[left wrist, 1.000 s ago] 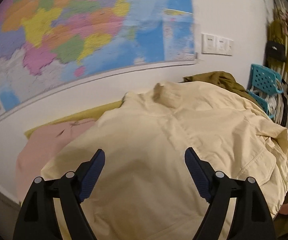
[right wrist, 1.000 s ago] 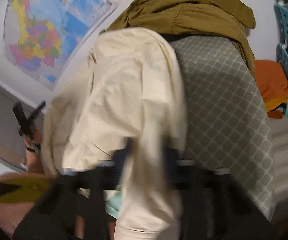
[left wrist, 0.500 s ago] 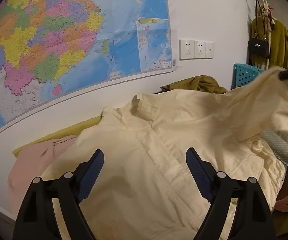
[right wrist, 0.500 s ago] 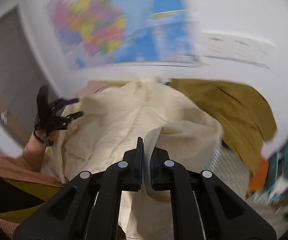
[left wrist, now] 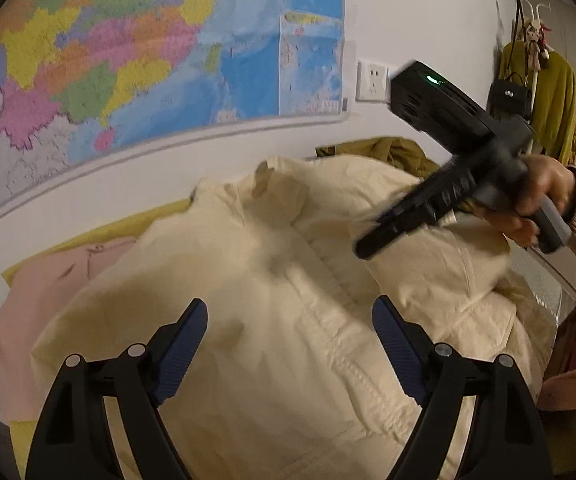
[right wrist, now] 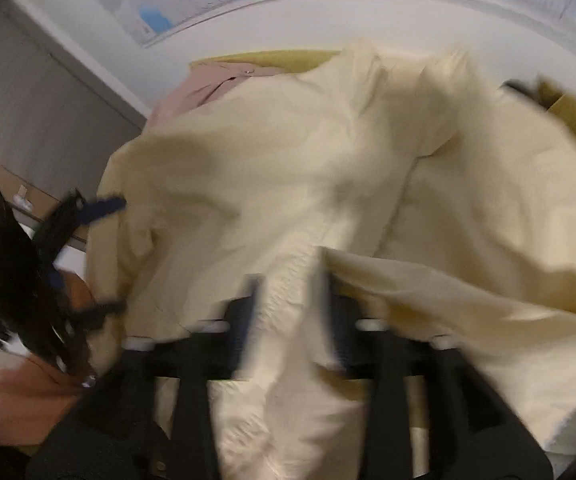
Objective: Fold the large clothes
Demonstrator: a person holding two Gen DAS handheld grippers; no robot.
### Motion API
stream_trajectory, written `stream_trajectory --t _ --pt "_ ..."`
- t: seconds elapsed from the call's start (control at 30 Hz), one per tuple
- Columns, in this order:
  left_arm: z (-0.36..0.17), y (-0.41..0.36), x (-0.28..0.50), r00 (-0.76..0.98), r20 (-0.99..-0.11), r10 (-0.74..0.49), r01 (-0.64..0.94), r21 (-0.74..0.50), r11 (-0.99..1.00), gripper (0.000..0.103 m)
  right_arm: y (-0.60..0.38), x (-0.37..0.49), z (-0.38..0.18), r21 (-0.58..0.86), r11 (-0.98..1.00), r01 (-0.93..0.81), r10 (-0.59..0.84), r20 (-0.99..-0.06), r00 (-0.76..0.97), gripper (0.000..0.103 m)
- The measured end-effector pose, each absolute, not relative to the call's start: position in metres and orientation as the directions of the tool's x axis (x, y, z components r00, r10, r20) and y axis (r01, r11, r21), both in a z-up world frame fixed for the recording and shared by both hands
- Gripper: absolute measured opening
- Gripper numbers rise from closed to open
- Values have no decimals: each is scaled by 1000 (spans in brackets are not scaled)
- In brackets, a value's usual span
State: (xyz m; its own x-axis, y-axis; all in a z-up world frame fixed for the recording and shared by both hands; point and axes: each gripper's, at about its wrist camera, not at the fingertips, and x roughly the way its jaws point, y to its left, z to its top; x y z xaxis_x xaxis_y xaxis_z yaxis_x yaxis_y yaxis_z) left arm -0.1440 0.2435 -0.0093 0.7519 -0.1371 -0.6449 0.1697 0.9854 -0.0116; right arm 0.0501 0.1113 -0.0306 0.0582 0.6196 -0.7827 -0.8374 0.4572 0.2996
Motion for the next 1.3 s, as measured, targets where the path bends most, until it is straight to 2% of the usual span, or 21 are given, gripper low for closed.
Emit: stream_trajectory --t 0.13,0.27,0.33,0.37,0.43,0.47,0.5,0.77,0.87,0.93,1.0,1.1,1.23,1.3 --pt "-21 242 -139 723 -673 -153 193 -16 981 82 87 57 -12 378 455 -806 708 -703 70 63" --pt "-29 243 -132 708 -682 -180 206 -45 978 82 33 48 13 319 485 -814 751 -630 200 81" --pt "-31 244 -130 702 -688 -186 203 -58 978 82 12 45 9 335 498 -800 760 -612 217 83" --pt "-32 245 -128 696 -691 -196 205 -71 976 82 -3 45 -1 363 507 -782 762 -613 209 83" --pt "-33 246 -127 692 -693 -203 203 -84 976 82 -14 44 -24 405 521 -751 754 -631 183 75" --pt "-33 247 -126 689 -694 -208 202 -91 975 82 -16 44 -31 422 515 -746 757 -633 164 61" --pt "-32 249 -126 689 -692 -214 201 -101 974 82 -16 39 -42 447 497 -744 762 -635 127 57" --pt "-13 259 -137 720 -657 -223 171 -144 975 82 77 1 -46 512 236 -826 841 -533 -90 56" --pt "-7 262 -144 725 -646 -240 178 -160 971 87 111 -2 -37 540 185 -821 854 -502 -138 69" --pt "-7 260 -146 722 -655 -225 173 -145 974 87 113 0 -31 546 170 -821 862 -486 -144 70" --pt "-8 259 -147 717 -660 -226 178 -141 974 88 109 6 -28 567 172 -805 872 -467 -143 79" --pt "-11 252 -141 700 -669 -250 197 -156 968 88 99 16 -23 585 207 -784 867 -481 -131 83" --pt "-18 226 -124 667 -682 -298 258 -164 952 88 103 11 -9 535 293 -792 812 -577 -89 86" --pt "-23 205 -114 647 -686 -334 309 -165 937 88 105 4 -1 509 289 -811 799 -595 -88 86"
